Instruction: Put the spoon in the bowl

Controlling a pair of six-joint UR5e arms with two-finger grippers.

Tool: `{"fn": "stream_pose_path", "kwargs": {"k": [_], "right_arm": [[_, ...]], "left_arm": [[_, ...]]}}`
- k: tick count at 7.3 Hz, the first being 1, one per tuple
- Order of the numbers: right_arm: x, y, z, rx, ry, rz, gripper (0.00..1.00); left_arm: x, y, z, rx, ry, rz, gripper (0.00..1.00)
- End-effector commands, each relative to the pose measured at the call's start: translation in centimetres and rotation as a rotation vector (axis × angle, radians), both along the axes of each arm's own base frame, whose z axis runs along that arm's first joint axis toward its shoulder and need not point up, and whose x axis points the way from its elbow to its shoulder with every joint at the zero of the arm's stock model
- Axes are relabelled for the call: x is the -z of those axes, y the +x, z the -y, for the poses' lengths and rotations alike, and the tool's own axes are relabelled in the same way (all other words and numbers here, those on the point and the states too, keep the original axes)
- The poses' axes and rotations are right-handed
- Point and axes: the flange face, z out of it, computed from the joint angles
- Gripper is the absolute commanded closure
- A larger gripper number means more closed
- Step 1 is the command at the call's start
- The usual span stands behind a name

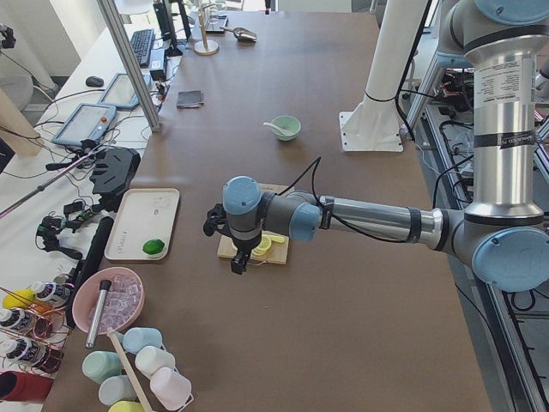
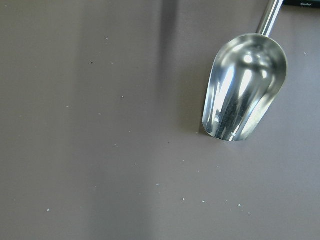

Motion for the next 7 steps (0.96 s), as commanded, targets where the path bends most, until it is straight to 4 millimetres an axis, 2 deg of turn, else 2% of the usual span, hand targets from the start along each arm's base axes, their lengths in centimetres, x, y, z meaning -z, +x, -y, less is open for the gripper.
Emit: {"fn": "stream_pose_path", "kwargs": {"k": [1,3,4,7], "right_arm": [[-1.4,1.8,-0.9,-0.021,-0.011,-0.003,0.00],[-1.9,2.2,-0.9,-0.021,-0.014,-0.015,0.00],[-2.3,2.2,-0.8,-0.017,-0.021,-0.010,0.00],[-1.3,1.7,-1.0,-0.008,-0.009,0.055,0.00]], "left_arm": [[-1.3,-0.4,-1.1,0.003,-0.022,0.000,0.02],[-4.0,-0.3,-1.2,0.000,-0.068,0.005,0.02],[-3.0,-0.3,-0.6,0.003,-0.048,0.004,0.02],[-2.0,-1.1,-1.3,0.016,-0.029,0.005,0.02]]}}
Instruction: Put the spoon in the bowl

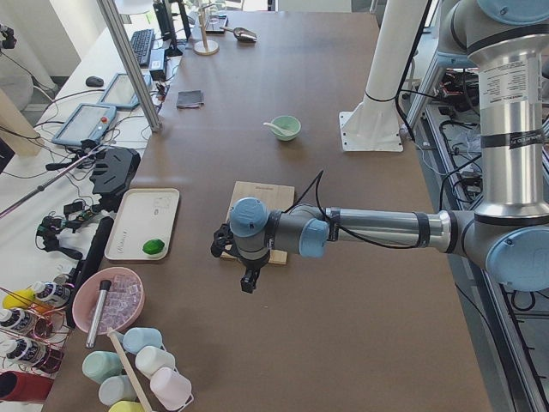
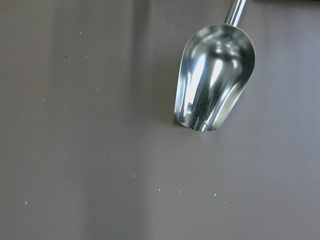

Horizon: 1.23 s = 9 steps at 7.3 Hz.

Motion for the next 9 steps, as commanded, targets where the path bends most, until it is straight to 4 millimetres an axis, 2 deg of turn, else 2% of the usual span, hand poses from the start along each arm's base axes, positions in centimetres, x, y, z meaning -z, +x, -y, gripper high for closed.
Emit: {"fn": "stream_pose_path", "kwargs": {"k": [1,7,9], "right_arm": [[-0.4,-0.1,-0.2,0.004,-0.002,0.015,0.00],[-0.9,0.7,-0.8,-0.013,-0.011,0.003,0.00],[-0.9,1.0,-1.8,-0.018,-0.013,0.013,0.00]], "left_arm": [[-0.1,-0.3,-0.4,0.004,-0.001,0.001,0.02],[-0.1,-0.8,-0.5,0.014,0.003,0.003,0.02],[-0.1,-0.8,-0.6,0.014,0.002,0.003,0.02]]}}
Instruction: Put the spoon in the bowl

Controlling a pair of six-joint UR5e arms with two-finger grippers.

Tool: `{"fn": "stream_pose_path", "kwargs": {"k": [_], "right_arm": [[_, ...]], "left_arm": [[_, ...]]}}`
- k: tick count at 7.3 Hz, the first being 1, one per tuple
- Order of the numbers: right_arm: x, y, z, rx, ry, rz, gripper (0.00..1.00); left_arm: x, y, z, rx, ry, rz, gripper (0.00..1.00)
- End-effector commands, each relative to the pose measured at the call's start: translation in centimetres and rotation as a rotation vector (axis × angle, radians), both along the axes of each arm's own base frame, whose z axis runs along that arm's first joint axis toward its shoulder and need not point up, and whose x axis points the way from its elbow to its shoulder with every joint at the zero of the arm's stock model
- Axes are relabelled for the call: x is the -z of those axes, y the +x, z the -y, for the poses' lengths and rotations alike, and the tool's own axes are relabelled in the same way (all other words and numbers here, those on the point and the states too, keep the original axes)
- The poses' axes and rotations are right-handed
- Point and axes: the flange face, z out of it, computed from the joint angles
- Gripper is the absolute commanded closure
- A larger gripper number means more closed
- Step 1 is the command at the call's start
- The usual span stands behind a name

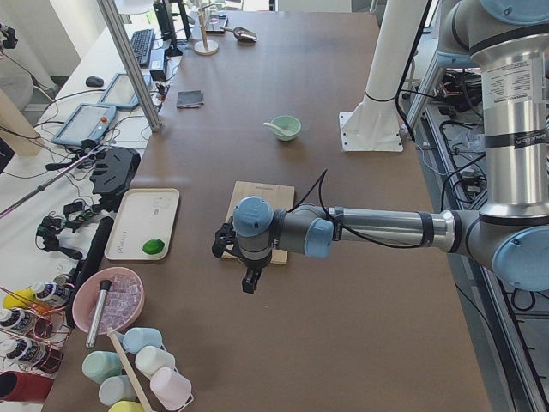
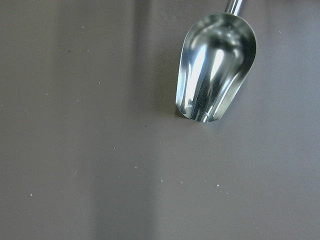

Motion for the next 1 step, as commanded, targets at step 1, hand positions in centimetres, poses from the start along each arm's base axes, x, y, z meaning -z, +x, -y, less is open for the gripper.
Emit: {"fn": "stream_pose_path", "kwargs": {"k": [1], "right_arm": [[-0.51,0.27,-1.09,-0.003,-0.010,0.002,0.00]], "left_arm": [[0.05,0.00,0.03,-0.001,0.002,0.000,0.02]]}}
